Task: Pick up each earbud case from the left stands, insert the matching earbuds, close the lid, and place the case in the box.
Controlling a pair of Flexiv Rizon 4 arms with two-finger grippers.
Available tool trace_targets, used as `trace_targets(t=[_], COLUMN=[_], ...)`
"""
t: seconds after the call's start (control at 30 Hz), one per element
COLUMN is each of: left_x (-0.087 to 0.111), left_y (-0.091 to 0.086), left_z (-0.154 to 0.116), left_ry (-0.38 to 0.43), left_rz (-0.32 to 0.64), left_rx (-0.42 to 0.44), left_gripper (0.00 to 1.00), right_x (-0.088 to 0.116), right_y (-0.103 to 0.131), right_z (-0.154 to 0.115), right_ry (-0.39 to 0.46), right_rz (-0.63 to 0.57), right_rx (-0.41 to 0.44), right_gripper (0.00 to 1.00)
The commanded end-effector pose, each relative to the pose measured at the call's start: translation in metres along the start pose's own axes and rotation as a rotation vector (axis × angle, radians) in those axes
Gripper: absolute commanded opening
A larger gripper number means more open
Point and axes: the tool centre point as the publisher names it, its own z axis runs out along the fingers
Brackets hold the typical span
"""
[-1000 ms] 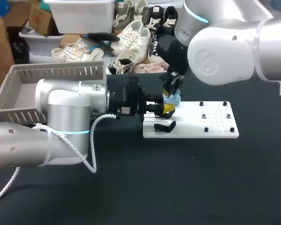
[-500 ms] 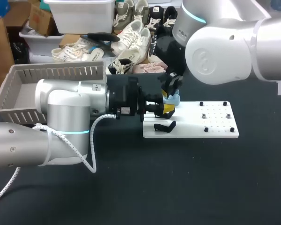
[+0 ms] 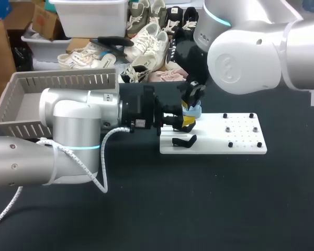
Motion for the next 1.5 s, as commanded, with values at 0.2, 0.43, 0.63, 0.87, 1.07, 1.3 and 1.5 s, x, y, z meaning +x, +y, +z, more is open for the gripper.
trace_targets(t=[0.2,0.43,0.63,0.87,1.07,1.3,1.5], left_x=[0.0007,0.0007,0.0007,0.0007,0.0007,0.0007,0.0007], left_y=[0.0005,0.0005,0.0005,0.0005,0.0005,0.0005,0.0005], left_z=[0.0006,0.0006,0.0006,0.0006,0.0006,0.0006,0.0006], left_ry=[-0.003,-0.003,-0.003,-0.003,-0.003,-0.003,-0.003], left_rz=[0.001,0.001,0.001,0.001,0.001,0.001,0.001], left_rx=[-0.001,-0.001,-0.001,-0.001,-0.001,-0.001,-0.001], left_gripper=[0.0,0.0,0.0,0.0,0.0,0.0,0.0], right_x=[-0.0021,-0.0036,-0.0041,-0.0046,-0.0049,-0.004,-0.0032], right_y=[-0.0017,-0.0023,-0.0028,-0.0042,-0.0047,-0.006,-0.0063], right_z=[-0.0003,0.0012,0.0021,0.0031,0.0054,0.0077,0.0088], right_ry=[0.009,0.016,0.023,0.033,0.041,0.046,0.048], right_rz=[0.003,0.0,-0.005,-0.008,-0.008,-0.005,0.001], right_rx=[0.009,0.008,0.01,0.017,0.019,0.018,0.015], right_gripper=[0.0,0.0,0.0,0.0,0.04,0.01,0.0])
